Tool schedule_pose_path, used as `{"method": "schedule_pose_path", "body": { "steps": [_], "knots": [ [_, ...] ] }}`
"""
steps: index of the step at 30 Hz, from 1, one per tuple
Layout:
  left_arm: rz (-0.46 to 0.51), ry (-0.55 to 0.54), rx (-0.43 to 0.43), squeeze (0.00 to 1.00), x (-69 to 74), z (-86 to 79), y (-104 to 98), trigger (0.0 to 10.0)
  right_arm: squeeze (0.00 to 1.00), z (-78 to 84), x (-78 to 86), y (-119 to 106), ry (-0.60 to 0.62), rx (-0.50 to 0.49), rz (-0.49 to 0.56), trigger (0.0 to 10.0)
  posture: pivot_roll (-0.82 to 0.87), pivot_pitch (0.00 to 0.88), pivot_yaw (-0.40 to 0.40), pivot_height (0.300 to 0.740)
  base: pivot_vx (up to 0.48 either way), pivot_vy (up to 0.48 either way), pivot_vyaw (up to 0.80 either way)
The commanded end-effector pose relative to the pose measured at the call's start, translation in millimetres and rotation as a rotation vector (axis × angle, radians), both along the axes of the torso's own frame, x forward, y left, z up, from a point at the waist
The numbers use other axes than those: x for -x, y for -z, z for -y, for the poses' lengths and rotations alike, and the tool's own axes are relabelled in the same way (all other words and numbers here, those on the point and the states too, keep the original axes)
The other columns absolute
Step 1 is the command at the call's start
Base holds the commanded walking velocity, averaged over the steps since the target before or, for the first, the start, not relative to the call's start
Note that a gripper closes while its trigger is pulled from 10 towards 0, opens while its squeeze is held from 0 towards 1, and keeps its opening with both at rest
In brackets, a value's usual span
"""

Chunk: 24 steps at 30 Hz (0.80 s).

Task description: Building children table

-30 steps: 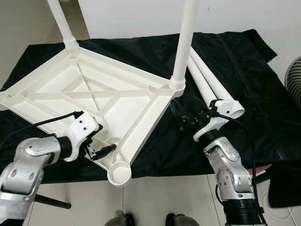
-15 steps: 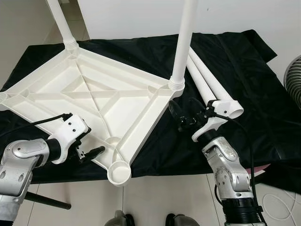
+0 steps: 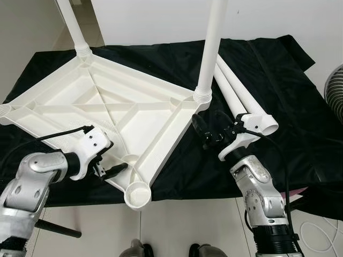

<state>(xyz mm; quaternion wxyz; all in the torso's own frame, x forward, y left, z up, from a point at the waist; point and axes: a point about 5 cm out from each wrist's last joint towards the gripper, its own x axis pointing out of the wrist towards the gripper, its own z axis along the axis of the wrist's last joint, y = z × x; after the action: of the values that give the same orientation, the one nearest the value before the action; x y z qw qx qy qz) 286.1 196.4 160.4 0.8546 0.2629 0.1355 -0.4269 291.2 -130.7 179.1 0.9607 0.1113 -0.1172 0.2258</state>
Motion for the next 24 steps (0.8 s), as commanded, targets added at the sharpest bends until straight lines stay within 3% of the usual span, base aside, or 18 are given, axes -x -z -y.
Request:
{"method": "schedule_pose_path", "body": {
  "steps": [1, 14, 19, 22, 23, 24],
  "knots": [
    [-0.007, 0.027, -0.029, 0.00, -2.0, 5.8, 6, 10.0, 0.00, -1.1, 0.9, 2, 0.004, 0.007, -0.003, 10.0, -0.11, 0.133, 0.075, 0.740, 0.000, 0.000, 0.00],
    [-0.069, 0.075, -0.102, 0.00, -9.0, -4.3, 15, 10.0, 0.00, 3.9, 2.2, 0, 0.027, 0.011, 0.003, 10.0, -0.11, 0.136, 0.090, 0.740, 0.000, 0.000, 0.00],
    [-0.138, 0.097, -0.126, 0.00, -10.8, -13.4, 22, 10.0, 0.00, 3.7, 2.3, 1, 0.031, 0.012, 0.003, 10.0, -0.11, 0.135, 0.095, 0.740, 0.000, 0.000, 0.00],
    [-0.178, 0.113, -0.133, 0.00, -13.1, -18.1, 26, 4.4, 0.00, 2.8, 2.3, 1, 0.031, 0.011, 0.002, 10.0, -0.11, 0.133, 0.096, 0.740, 0.000, 0.000, 0.00],
    [-0.179, 0.116, -0.137, 0.00, -13.6, -18.5, 27, 4.3, 0.00, 2.6, 2.5, 1, 0.030, 0.011, 0.002, 10.0, -0.11, 0.133, 0.096, 0.740, 0.000, 0.000, 0.00],
    [-0.181, 0.117, -0.135, 0.00, -14.4, -18.8, 27, 3.5, 0.00, 2.3, 2.4, 1, 0.029, 0.012, 0.002, 10.0, -0.11, 0.129, 0.099, 0.740, 0.000, 0.000, 0.00]
  ]
}}
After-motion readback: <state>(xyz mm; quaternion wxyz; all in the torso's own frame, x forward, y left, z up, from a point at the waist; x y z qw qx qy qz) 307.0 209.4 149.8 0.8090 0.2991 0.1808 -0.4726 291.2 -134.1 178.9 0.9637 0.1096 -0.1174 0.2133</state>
